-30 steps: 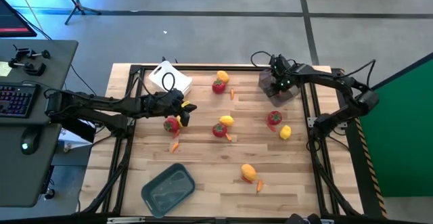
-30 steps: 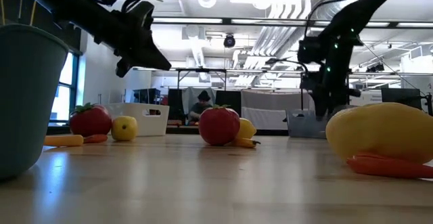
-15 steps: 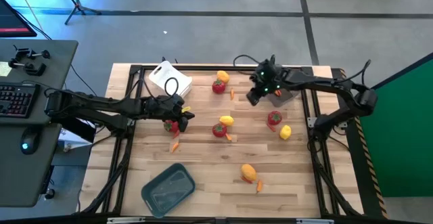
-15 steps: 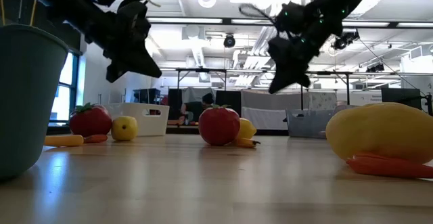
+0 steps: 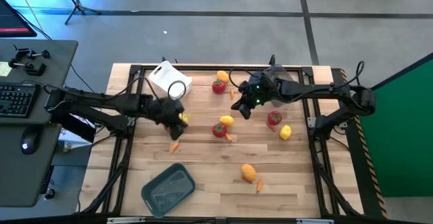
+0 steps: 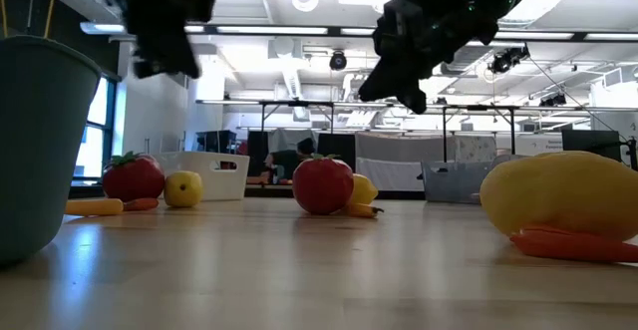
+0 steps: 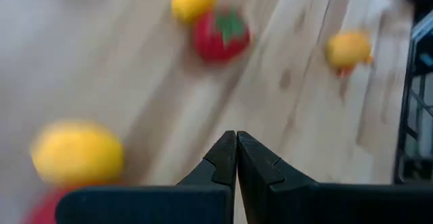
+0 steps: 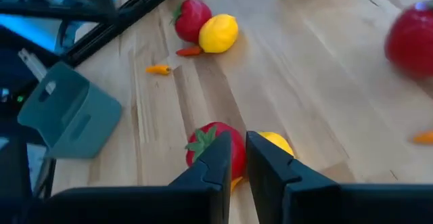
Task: Sort produce into baskets
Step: Put the orange chili pepper into the black transparent bin
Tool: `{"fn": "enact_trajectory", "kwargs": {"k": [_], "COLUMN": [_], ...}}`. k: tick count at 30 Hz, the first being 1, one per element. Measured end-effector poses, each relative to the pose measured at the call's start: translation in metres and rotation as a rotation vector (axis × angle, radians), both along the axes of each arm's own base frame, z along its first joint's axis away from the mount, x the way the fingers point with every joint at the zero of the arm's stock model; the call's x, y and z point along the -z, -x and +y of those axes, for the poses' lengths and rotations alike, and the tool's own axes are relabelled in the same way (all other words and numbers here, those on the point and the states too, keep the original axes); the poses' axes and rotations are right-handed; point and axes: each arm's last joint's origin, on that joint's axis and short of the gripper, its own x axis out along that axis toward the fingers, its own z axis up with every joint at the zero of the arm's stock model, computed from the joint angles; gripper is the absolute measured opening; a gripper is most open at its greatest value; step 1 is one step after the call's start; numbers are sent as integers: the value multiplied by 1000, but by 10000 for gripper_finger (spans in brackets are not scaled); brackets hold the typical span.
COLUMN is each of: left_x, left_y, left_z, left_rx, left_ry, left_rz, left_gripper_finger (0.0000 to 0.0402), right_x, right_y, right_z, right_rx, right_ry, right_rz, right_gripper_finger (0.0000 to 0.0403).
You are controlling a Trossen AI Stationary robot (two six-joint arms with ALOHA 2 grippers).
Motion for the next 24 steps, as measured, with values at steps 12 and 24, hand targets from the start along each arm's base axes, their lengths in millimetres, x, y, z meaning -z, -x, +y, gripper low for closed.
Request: {"fn": "enact_trajectory", "kwargs": {"k": [12, 24], "left_x": [24, 68], "left_y": [34, 55], "left_z": [-77, -86], "left_rx": [-227, -395], "left_ry": [236, 141], "left_rz": [168, 258], "left_gripper_finger": [1, 90], "right_x": [2, 2], "right_y": [-4, -5], "right_z": [18, 19], "right_rx": [-4, 31], "right_ry": [68, 121], "right_rz": [38, 46], "right_gripper_finger": [37, 37]}}
